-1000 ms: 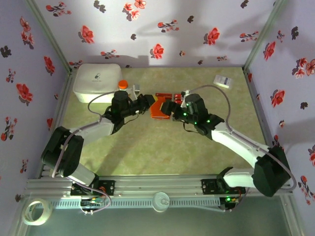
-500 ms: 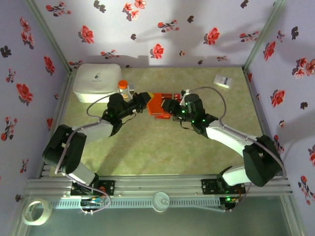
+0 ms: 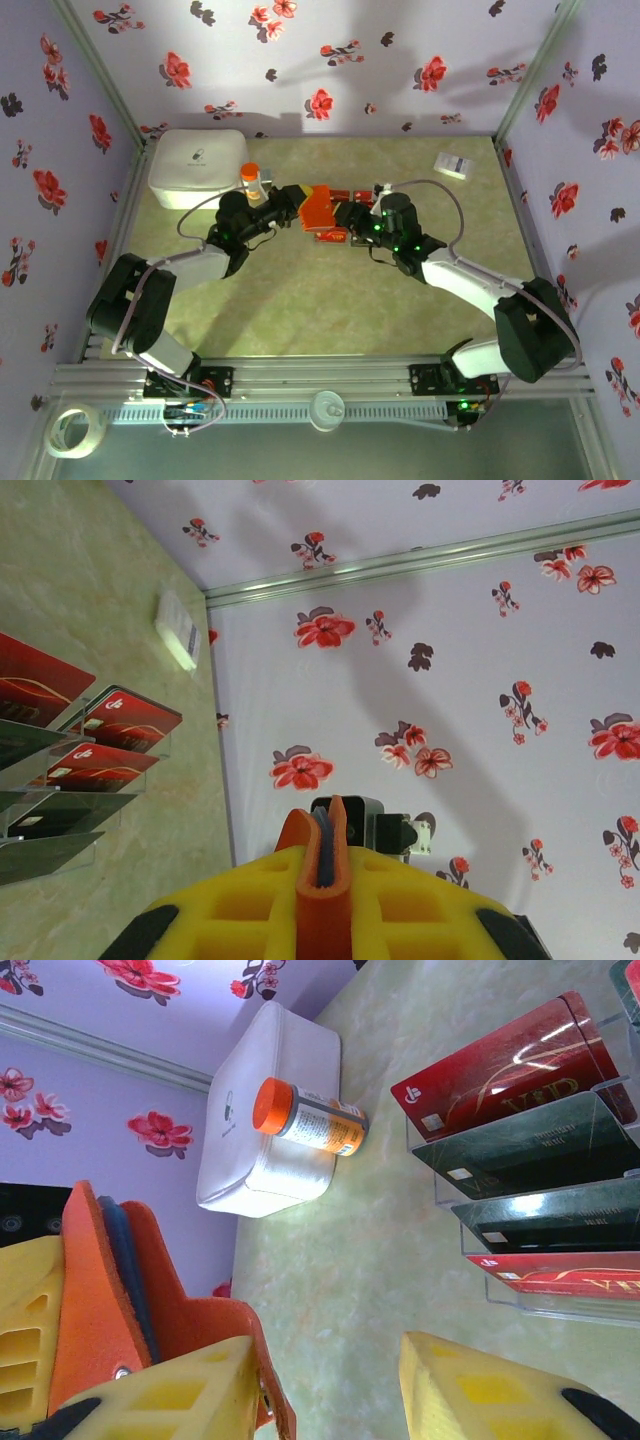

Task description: Put the credit cards into the card holder

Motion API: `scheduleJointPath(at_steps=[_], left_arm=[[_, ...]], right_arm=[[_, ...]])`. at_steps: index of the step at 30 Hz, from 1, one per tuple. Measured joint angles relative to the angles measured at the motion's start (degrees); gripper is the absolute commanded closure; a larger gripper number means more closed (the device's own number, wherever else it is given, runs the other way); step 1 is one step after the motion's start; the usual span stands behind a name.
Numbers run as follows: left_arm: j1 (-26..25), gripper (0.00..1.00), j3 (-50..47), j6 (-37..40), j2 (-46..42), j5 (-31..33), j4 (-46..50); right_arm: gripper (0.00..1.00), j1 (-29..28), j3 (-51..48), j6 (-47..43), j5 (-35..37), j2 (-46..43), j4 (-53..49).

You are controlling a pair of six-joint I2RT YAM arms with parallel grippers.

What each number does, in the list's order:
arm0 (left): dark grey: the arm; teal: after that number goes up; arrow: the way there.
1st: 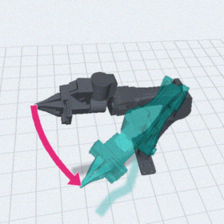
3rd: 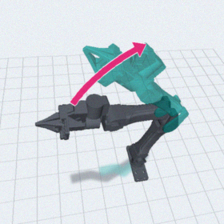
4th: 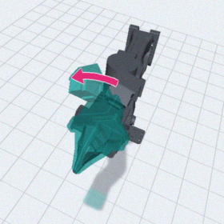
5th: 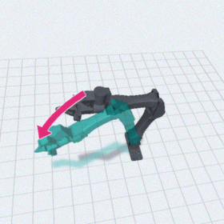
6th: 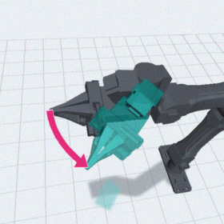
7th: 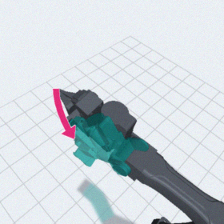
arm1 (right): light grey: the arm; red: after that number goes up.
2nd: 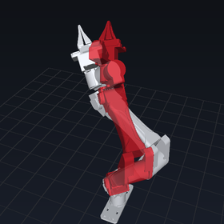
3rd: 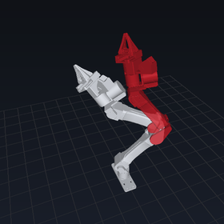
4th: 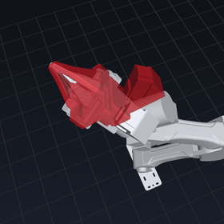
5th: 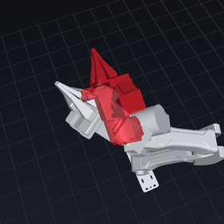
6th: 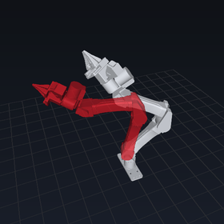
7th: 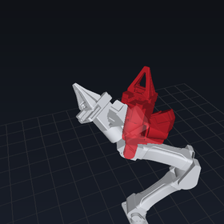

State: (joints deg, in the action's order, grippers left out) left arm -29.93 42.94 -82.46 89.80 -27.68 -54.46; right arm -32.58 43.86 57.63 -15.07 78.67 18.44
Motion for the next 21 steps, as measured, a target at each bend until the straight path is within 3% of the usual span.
scheduleJointPath(at_steps=[21], left_arm=[[0.0,1.00,0.1,-4.9,1.0,0.4,-7.5]], right_arm=[[0.64,2.3,-1.8,5.7,-2.8,-3.6,4.6]])
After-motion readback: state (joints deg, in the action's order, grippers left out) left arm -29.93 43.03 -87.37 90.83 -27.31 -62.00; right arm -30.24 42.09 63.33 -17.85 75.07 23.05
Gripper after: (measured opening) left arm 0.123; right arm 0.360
